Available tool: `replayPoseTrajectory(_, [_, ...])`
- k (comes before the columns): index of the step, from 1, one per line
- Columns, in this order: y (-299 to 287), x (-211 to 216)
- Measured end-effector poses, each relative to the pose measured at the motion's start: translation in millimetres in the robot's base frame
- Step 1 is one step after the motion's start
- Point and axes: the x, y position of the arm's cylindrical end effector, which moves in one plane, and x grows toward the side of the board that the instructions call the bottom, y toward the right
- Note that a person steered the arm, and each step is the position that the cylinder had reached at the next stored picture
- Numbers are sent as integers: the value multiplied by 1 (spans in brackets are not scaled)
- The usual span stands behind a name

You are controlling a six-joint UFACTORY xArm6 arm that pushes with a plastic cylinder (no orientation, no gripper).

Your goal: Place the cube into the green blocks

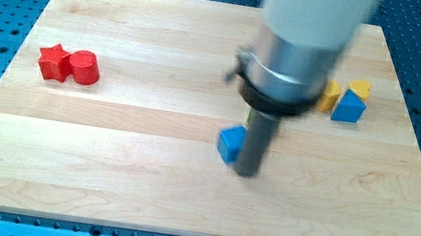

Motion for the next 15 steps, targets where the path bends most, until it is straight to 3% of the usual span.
replayPoseTrajectory(1, [-28,-74])
replayPoseTrajectory(2, [-47,-82])
replayPoseTrajectory(3, [-46,-11])
replayPoseTrajectory(4, [-39,15])
replayPoseTrajectory(5, [-93,-14])
replayPoseTrajectory(6, [-74,-73])
replayPoseTrajectory(7, [-74,-96])
replayPoseTrajectory(9, [-65,-103])
replayPoseTrajectory(10, [-28,-105])
replayPoseTrajectory(13, [24,-173])
replayPoseTrajectory(15, [-79,-169])
